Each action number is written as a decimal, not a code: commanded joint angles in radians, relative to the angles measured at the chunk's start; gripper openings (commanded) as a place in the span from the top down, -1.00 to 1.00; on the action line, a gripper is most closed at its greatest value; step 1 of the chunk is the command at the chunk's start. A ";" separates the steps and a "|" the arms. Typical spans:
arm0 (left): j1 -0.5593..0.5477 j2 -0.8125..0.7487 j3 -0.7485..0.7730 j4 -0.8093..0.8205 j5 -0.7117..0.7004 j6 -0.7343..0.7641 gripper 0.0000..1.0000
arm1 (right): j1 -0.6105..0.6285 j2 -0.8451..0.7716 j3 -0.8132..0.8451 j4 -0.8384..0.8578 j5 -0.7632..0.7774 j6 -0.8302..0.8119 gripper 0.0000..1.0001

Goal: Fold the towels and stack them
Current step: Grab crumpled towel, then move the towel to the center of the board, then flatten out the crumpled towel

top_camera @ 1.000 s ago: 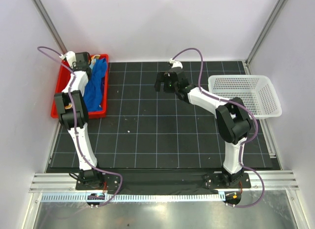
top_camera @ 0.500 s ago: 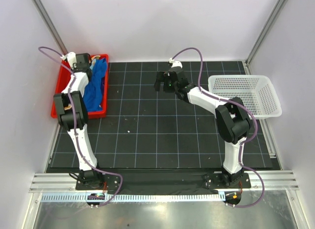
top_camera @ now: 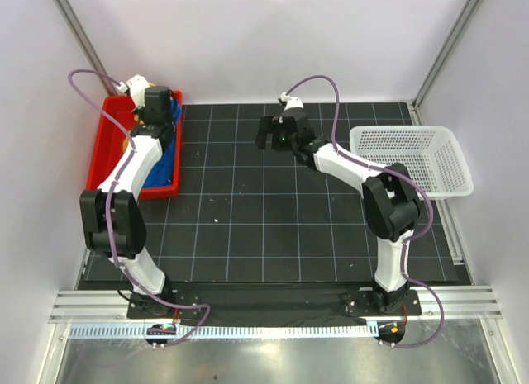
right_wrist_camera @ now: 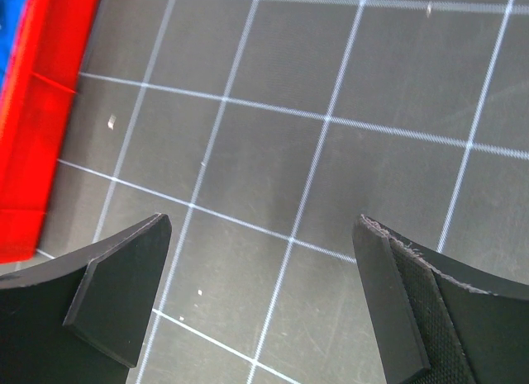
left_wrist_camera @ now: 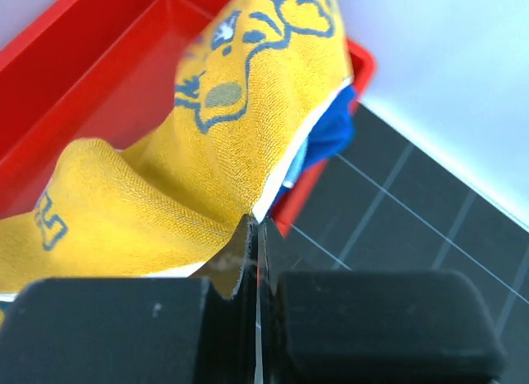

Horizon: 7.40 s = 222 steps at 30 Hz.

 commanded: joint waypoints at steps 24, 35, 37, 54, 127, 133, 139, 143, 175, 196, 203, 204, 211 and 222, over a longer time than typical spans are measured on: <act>-0.206 -0.180 0.124 -0.020 -0.025 0.088 1.00 | 0.040 -0.011 0.303 -0.162 0.089 -0.144 -0.99; -0.594 -0.120 0.029 -0.046 -0.045 -0.003 1.00 | -0.044 -0.103 0.257 -0.373 0.282 -0.069 -0.99; -0.659 -0.077 0.016 -0.043 -0.024 -0.029 1.00 | -0.073 -0.141 0.175 -0.365 0.284 -0.024 -0.99; -0.791 -0.011 -0.049 -0.129 0.217 -0.075 0.99 | -0.133 -0.255 -0.148 -0.337 0.236 0.050 -0.99; -0.556 -0.602 -0.447 -0.299 0.098 -0.362 -0.15 | 0.217 0.635 0.881 -0.601 0.037 -0.624 0.92; -0.492 -0.477 -0.432 -0.203 0.168 -0.359 -0.09 | 0.119 0.512 0.747 -0.529 0.163 -0.476 0.98; -0.441 -0.328 -0.373 -0.146 0.260 -0.328 -0.02 | 0.073 0.186 0.429 -0.337 0.161 -0.406 0.98; -0.385 -0.262 -0.317 -0.120 0.340 -0.307 -0.02 | 0.073 0.043 0.308 -0.290 0.143 -0.354 0.98; -0.323 0.185 -0.038 -0.147 0.776 -0.068 -0.40 | 0.155 -0.437 -0.576 -0.247 0.428 0.039 0.98; -0.329 0.029 -0.313 0.055 1.012 -0.158 -0.15 | 0.154 -0.401 -0.538 -0.225 0.405 0.045 0.98; -0.341 -0.033 -0.363 0.107 1.069 -0.170 -0.14 | 0.155 -0.396 -0.535 -0.225 0.408 0.046 0.98; -0.346 -0.034 -0.364 0.112 1.072 -0.161 -0.13 | 0.154 -0.398 -0.536 -0.225 0.410 0.045 0.98; -0.395 -0.063 -0.404 0.113 1.047 -0.149 0.02 | 0.152 -0.424 -0.548 -0.231 0.456 0.051 0.98; -0.429 -0.158 -0.496 -0.009 0.854 -0.115 0.73 | 0.120 -0.468 -0.576 -0.231 0.470 0.079 0.98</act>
